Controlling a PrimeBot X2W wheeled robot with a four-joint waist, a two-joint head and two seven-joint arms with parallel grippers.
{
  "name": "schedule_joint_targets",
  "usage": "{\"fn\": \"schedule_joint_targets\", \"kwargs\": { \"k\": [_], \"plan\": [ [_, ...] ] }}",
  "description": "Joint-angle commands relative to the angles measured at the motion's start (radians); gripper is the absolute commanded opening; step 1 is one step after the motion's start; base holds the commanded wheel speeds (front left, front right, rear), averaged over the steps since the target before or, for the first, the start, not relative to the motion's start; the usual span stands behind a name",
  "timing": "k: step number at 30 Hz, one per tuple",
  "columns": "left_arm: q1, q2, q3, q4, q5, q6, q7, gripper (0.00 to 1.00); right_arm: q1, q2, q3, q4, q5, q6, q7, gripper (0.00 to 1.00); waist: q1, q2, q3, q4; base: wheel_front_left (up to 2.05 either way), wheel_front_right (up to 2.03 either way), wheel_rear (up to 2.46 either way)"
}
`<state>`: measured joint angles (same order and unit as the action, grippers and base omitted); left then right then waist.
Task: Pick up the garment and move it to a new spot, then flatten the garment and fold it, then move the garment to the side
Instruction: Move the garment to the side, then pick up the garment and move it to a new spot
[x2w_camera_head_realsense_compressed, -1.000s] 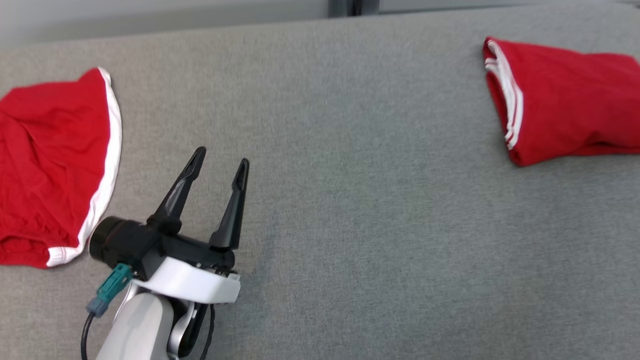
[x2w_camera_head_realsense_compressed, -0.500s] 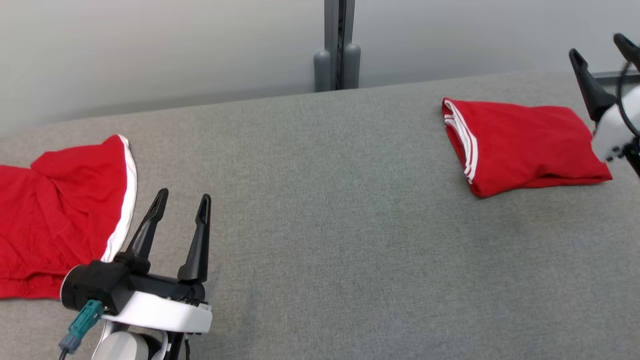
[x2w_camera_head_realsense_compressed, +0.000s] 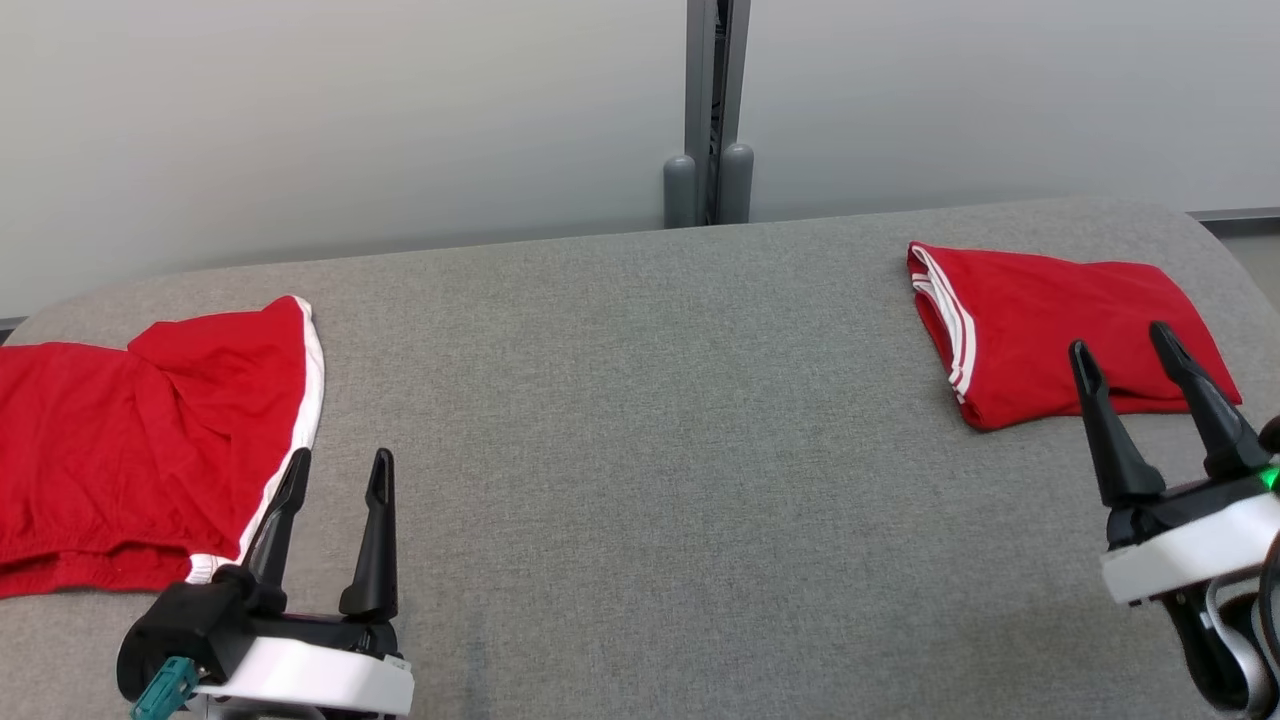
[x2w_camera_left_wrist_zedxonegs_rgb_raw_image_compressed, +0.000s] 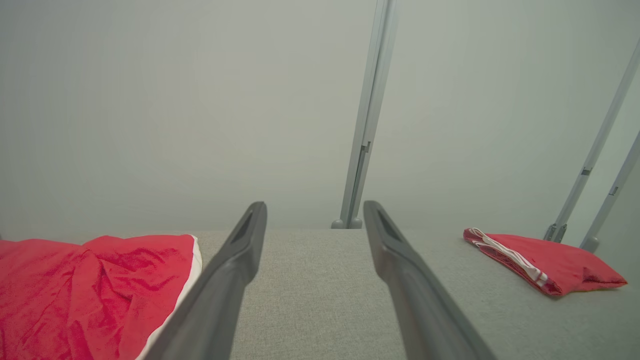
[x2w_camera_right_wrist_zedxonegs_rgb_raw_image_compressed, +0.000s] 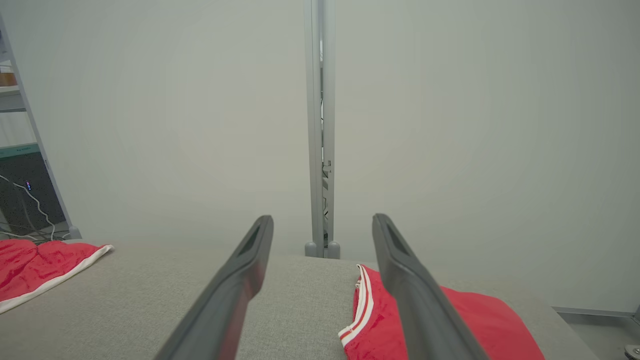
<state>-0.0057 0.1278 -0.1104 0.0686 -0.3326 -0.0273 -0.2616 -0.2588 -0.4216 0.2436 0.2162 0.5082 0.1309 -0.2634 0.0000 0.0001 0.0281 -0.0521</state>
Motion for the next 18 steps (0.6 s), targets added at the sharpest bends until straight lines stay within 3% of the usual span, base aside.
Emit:
{"fn": "schedule_joint_targets", "kwargs": {
  "k": [1,8,18],
  "plan": [
    [0.011,0.0,0.009,0.002,-0.001,0.01,-0.004,1.0,0.046,0.024,-0.035,-0.053,-0.025,0.0,-0.001,1.0,0.0,-0.0001,-0.004,0.004,0.0,0.0,0.0],
    [0.038,-0.011,0.023,0.007,0.017,0.014,-0.004,1.0,0.215,0.108,-0.111,-0.221,-0.117,0.0,-0.001,1.0,0.0,-0.0001,-0.015,0.026,0.0,0.0,0.0],
    [0.059,-0.037,0.048,-0.006,0.048,-0.001,-0.004,1.0,0.29,0.192,-0.192,-0.203,-0.158,0.0,-0.001,1.0,0.0,-0.0001,-0.015,0.036,0.0,0.0,0.0]
  ]
}}
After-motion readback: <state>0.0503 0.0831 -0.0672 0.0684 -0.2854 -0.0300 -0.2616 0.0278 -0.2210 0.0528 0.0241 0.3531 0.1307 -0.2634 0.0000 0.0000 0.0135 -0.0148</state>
